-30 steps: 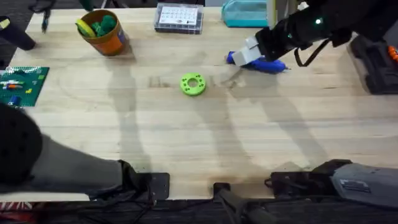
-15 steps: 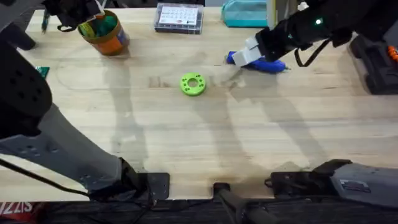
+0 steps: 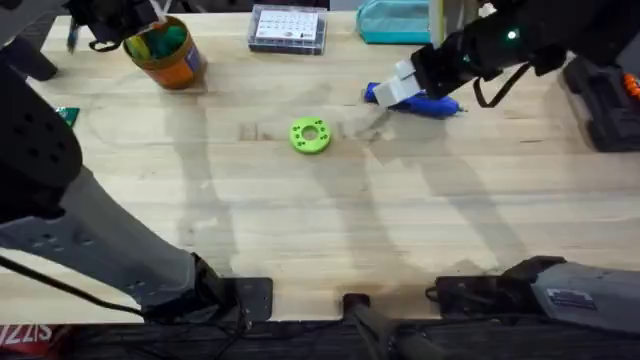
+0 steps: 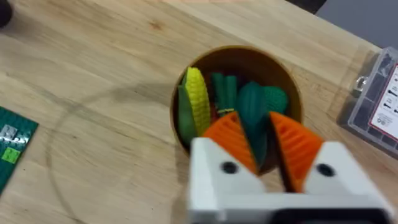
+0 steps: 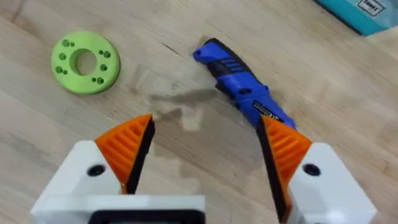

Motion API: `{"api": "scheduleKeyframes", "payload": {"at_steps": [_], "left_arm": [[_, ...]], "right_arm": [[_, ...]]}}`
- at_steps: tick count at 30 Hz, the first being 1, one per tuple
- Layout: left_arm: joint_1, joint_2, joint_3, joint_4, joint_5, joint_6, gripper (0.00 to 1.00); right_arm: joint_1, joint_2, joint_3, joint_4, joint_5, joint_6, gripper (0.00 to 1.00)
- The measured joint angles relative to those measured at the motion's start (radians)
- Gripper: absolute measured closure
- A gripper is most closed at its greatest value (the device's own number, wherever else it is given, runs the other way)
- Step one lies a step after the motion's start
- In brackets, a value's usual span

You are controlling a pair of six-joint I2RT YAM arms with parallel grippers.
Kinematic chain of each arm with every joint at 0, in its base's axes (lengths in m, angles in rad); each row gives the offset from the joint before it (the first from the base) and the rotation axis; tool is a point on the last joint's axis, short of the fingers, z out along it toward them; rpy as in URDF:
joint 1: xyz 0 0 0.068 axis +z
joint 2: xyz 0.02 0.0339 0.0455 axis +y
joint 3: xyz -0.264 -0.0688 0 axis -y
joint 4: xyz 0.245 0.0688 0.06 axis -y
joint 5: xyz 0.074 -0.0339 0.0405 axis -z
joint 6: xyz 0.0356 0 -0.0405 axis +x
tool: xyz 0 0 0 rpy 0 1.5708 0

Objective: Pick up the gripper from the table and insert it into the empty holder that is missing its gripper. Then pick up a screw, insert it into the mounting hole, and use the screwdriver to tighten it. Finally, clean up the table by picking up the vegetable and placing it into the bucket.

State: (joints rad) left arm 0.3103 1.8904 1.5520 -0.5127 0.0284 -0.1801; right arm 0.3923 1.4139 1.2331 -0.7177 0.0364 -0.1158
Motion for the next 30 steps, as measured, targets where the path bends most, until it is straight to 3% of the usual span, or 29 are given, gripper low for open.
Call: {"api": "scheduleKeyframes", "payload": {"at_steps": [3, 4, 9, 18, 30], "left_arm": [[0.001, 0.000, 0.000, 0.000, -0.003, -0.002, 0.320], [0.001, 0.000, 0.000, 0.001, -0.004, -0.001, 0.238], [0.003, 0.000, 0.000, 0.000, -0.004, -0.002, 0.040], [0.003, -0.013, 0.000, -0.023, -0.004, -0.004, 0.006], [0.003, -0.301, -0.002, -0.409, 0.030, -0.004, 0.010]], "right_arm": [[0.000, 0.000, 0.000, 0.000, 0.000, 0.000, 0.007], [0.000, 0.000, 0.000, 0.000, 0.000, 0.000, 0.007], [0.000, 0.000, 0.000, 0.000, 0.000, 0.000, 0.007], [0.000, 0.000, 0.000, 0.000, 0.000, 0.000, 0.007], [0.000, 0.000, 0.000, -0.001, 0.000, 0.000, 0.007]]}}
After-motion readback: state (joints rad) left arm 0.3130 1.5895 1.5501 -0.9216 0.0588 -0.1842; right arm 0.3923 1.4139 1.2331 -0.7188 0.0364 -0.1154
